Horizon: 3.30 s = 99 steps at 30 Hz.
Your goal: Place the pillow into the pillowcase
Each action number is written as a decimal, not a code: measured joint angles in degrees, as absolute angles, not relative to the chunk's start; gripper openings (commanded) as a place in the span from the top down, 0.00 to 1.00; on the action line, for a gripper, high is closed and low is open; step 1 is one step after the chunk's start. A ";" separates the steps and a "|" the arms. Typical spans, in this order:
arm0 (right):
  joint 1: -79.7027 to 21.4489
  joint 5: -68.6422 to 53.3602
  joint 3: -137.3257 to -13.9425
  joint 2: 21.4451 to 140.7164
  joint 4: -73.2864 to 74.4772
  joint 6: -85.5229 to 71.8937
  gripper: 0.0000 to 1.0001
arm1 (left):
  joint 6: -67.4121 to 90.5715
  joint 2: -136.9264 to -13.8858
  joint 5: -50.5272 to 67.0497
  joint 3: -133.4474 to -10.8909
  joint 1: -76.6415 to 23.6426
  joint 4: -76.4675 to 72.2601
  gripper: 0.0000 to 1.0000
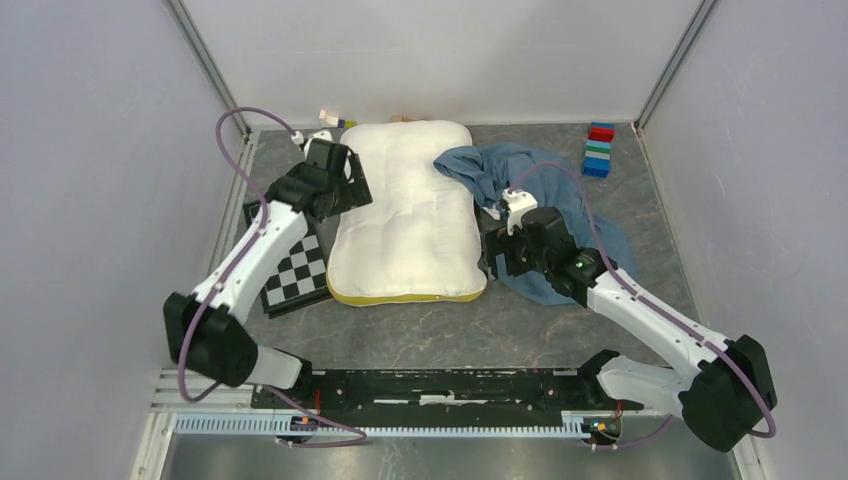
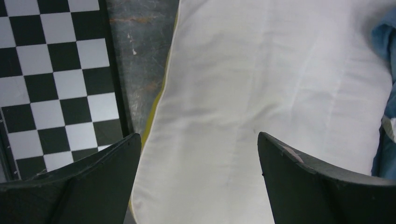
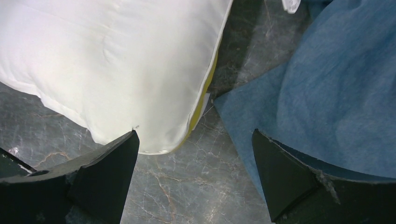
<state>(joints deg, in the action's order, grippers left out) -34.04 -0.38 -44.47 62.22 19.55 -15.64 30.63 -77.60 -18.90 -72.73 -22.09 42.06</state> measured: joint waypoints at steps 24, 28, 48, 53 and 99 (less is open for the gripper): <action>-38.52 1.28 -39.68 74.54 8.67 -20.34 0.03 | 30.63 -118.89 -8.62 -92.33 -11.55 32.58 0.44; -38.52 0.64 -40.34 78.48 7.44 -20.69 0.48 | 30.74 -120.25 -7.09 -93.10 -11.94 32.08 0.96; -39.92 1.91 -79.55 101.82 15.73 -17.41 0.96 | 32.10 -84.88 -25.71 -84.14 -3.07 41.01 0.87; -40.51 2.35 -86.08 108.36 18.33 -15.73 0.21 | 33.98 -84.97 -25.47 -76.40 0.69 40.38 0.18; -26.13 29.45 -45.93 61.95 31.55 -25.36 1.00 | 28.95 -101.62 -9.87 -90.83 -39.27 32.84 0.10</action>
<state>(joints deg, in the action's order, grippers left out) -26.13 29.45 -45.93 61.95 31.55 -25.36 28.95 -101.62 -9.87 -90.83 -39.27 32.84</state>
